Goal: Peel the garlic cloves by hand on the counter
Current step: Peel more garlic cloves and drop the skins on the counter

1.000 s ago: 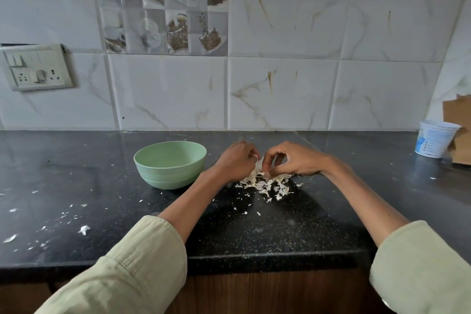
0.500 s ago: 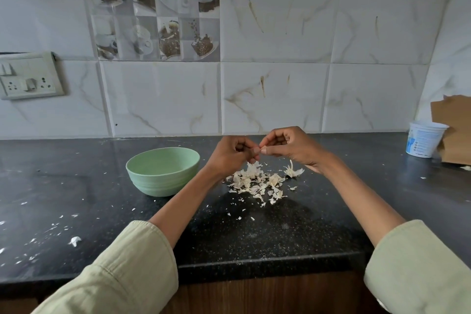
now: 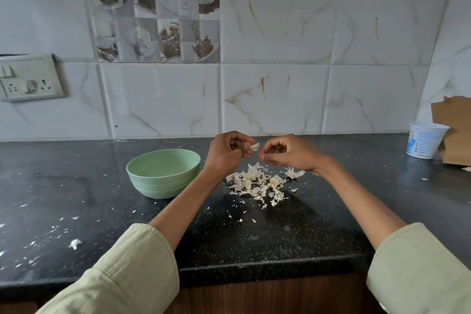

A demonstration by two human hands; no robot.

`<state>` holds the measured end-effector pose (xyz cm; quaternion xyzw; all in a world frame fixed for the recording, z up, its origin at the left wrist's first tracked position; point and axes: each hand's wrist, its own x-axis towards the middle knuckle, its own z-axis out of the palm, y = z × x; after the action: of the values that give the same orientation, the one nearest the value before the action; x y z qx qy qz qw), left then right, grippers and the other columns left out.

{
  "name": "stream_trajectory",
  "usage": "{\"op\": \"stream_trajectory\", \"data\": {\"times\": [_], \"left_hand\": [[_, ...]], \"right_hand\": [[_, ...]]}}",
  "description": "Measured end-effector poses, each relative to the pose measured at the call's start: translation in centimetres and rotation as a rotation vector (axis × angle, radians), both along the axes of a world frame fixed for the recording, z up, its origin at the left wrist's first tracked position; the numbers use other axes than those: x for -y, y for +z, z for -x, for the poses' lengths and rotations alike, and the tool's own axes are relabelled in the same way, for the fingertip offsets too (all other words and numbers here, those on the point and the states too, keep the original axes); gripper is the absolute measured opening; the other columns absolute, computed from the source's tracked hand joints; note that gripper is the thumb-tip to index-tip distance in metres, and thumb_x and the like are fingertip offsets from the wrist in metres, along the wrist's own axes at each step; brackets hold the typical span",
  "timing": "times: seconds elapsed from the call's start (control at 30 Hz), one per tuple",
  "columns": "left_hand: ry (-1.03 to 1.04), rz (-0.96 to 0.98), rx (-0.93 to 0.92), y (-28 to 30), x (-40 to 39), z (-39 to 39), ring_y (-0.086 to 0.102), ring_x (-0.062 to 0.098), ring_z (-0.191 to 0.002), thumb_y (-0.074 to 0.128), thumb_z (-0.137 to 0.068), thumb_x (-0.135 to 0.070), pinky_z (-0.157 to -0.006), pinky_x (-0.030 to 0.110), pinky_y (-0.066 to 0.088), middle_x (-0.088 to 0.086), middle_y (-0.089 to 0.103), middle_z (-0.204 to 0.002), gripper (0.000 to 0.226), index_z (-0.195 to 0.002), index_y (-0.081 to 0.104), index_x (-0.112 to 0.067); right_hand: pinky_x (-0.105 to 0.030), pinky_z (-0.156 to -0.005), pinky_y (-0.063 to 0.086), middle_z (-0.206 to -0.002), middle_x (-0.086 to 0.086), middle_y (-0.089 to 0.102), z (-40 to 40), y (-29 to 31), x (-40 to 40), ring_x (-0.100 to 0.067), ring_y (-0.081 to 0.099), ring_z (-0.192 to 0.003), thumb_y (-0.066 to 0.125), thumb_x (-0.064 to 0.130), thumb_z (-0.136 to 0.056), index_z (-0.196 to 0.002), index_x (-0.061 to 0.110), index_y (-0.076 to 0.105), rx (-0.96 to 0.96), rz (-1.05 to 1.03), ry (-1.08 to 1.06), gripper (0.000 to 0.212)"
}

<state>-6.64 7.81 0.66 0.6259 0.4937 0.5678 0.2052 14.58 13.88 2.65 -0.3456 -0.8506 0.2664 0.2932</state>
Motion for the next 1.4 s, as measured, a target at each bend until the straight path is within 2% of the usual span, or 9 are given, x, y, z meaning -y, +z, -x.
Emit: {"op": "stream_trajectory", "data": {"times": [0.2, 0.43, 0.57, 0.7, 0.83, 0.93, 1.03, 1.3, 1.4], "left_hand": [[-0.101, 0.066, 0.031, 0.1, 0.7, -1.0, 0.070, 0.008, -0.069, 0.066, -0.099, 0.005, -0.061, 0.013, 0.049, 0.019, 0.079, -0.094, 0.020, -0.116, 0.058, -0.002], [-0.174, 0.058, 0.109, 0.3, 0.7, -1.4, 0.072, 0.015, -0.077, 0.067, -0.100, -0.001, -0.064, 0.018, 0.053, 0.015, 0.080, -0.094, 0.024, -0.119, 0.053, -0.001], [-0.145, -0.023, 0.048, 0.3, 0.9, -1.6, 0.074, 0.014, -0.081, 0.075, -0.094, -0.001, -0.071, 0.020, 0.056, 0.010, 0.080, -0.090, 0.029, -0.116, 0.055, -0.003], [-0.056, -0.082, -0.122, -0.2, 0.7, -2.1, 0.071, 0.005, -0.073, 0.086, -0.086, -0.013, -0.067, 0.022, 0.055, 0.001, 0.079, -0.084, 0.038, -0.110, 0.057, -0.011], [0.061, -0.064, -0.235, -0.7, -0.2, -1.9, 0.072, 0.010, -0.080, 0.078, -0.093, -0.028, -0.071, 0.040, 0.061, -0.009, 0.078, -0.084, 0.029, -0.110, 0.055, -0.023], [0.154, -0.046, -0.262, -0.7, -0.5, -1.3, 0.071, 0.008, -0.081, 0.071, -0.094, -0.027, -0.076, 0.044, 0.061, -0.012, 0.076, -0.087, 0.021, -0.108, 0.056, -0.029], [0.203, -0.023, -0.267, -0.6, -0.4, -0.8, 0.069, 0.008, -0.084, 0.069, -0.095, -0.022, -0.080, 0.043, 0.060, -0.012, 0.072, -0.096, 0.021, -0.112, 0.057, -0.026], [0.249, -0.002, -0.355, -0.5, -0.2, -1.0, 0.065, 0.012, -0.090, 0.062, -0.095, -0.017, -0.082, 0.042, 0.057, -0.011, 0.068, -0.100, 0.024, -0.116, 0.056, -0.026], [0.255, -0.005, -0.386, -0.6, -0.1, -1.0, 0.065, 0.014, -0.090, 0.062, -0.094, -0.015, -0.081, 0.042, 0.057, -0.011, 0.068, -0.098, 0.025, -0.116, 0.055, -0.025]], "right_hand": [[-0.030, -0.075, 0.060, -0.092, -0.003, 0.078, 0.6, -0.1, 0.0, -0.016, 0.072, -0.081, 0.083, 0.028, -0.091, -0.103, 0.018, 0.078, -0.235, -0.037, 0.036, 0.016], [-0.030, -0.084, 0.060, -0.096, -0.013, 0.080, 0.5, 0.1, 0.0, -0.021, 0.073, -0.089, 0.090, 0.029, -0.074, -0.107, 0.009, 0.079, -0.418, 0.118, 0.064, 0.039], [-0.028, -0.084, 0.060, -0.103, -0.019, 0.079, 0.6, 0.2, -0.1, -0.025, 0.074, -0.094, 0.085, 0.020, -0.082, -0.116, 0.005, 0.076, -0.464, 0.238, 0.100, 0.039], [-0.028, -0.089, 0.062, -0.105, -0.016, 0.079, 0.7, -0.2, -0.4, -0.022, 0.077, -0.097, 0.083, 0.014, -0.088, -0.119, 0.007, 0.076, -0.396, 0.154, 0.064, 0.033], [-0.024, -0.082, 0.063, -0.095, -0.008, 0.078, 0.7, -0.5, -0.9, -0.017, 0.077, -0.086, 0.084, 0.011, -0.088, -0.112, 0.009, 0.076, -0.386, -0.028, -0.105, 0.025], [-0.021, -0.079, 0.059, -0.091, 0.008, 0.077, 0.6, -1.1, -1.5, -0.002, 0.072, -0.080, 0.083, 0.018, -0.091, -0.100, 0.021, 0.079, -0.137, -0.277, -0.189, 0.011], [-0.021, -0.076, 0.053, -0.093, 0.016, 0.073, 0.9, -2.0, -1.6, 0.002, 0.066, -0.080, 0.079, 0.019, -0.093, -0.099, 0.025, 0.080, 0.110, -0.313, -0.161, 0.008], [-0.014, -0.082, 0.045, -0.092, 0.010, 0.070, 1.2, -2.7, -1.3, 0.004, 0.059, -0.079, 0.074, 0.030, -0.093, -0.101, 0.014, 0.074, 0.371, -0.426, -0.233, 0.018], [-0.028, -0.091, 0.055, -0.092, 0.004, 0.073, 1.3, -2.5, -1.5, -0.003, 0.063, -0.082, 0.077, 0.023, -0.093, -0.096, 0.012, 0.076, 0.328, -0.526, -0.249, 0.011]]}}
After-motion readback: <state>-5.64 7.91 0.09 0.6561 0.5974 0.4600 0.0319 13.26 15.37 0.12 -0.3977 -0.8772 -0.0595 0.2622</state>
